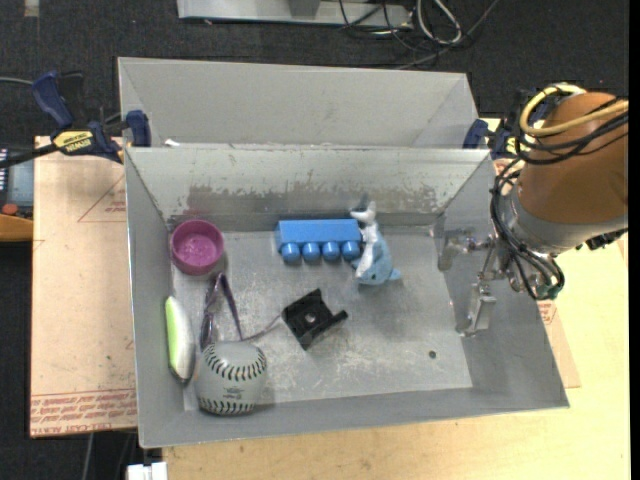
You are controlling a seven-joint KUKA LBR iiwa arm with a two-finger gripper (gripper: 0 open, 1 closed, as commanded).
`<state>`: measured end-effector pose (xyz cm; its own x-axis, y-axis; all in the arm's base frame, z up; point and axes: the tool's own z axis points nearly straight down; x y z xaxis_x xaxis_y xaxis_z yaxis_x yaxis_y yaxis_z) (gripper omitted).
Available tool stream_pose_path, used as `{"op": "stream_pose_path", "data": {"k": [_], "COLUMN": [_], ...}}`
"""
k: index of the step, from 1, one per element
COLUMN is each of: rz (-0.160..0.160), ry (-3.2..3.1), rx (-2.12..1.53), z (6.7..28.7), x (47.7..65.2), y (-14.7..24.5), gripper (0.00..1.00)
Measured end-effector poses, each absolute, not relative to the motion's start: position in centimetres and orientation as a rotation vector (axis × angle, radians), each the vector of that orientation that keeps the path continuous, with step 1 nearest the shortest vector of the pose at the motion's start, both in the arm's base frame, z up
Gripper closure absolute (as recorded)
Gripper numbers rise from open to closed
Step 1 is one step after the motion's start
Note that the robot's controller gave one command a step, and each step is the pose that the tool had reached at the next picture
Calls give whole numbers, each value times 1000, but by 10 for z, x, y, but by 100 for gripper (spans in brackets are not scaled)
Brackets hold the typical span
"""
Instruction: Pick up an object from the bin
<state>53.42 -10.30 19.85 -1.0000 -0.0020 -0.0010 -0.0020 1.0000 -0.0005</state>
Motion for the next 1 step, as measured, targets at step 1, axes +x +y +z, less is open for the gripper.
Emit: {"op": "stream_pose_path", "data": {"k": [1], "rz": [-1], "ry": [3141], "rx": [-3], "z": [198], "x": [534], "y": [-103], "gripper": [0]}}
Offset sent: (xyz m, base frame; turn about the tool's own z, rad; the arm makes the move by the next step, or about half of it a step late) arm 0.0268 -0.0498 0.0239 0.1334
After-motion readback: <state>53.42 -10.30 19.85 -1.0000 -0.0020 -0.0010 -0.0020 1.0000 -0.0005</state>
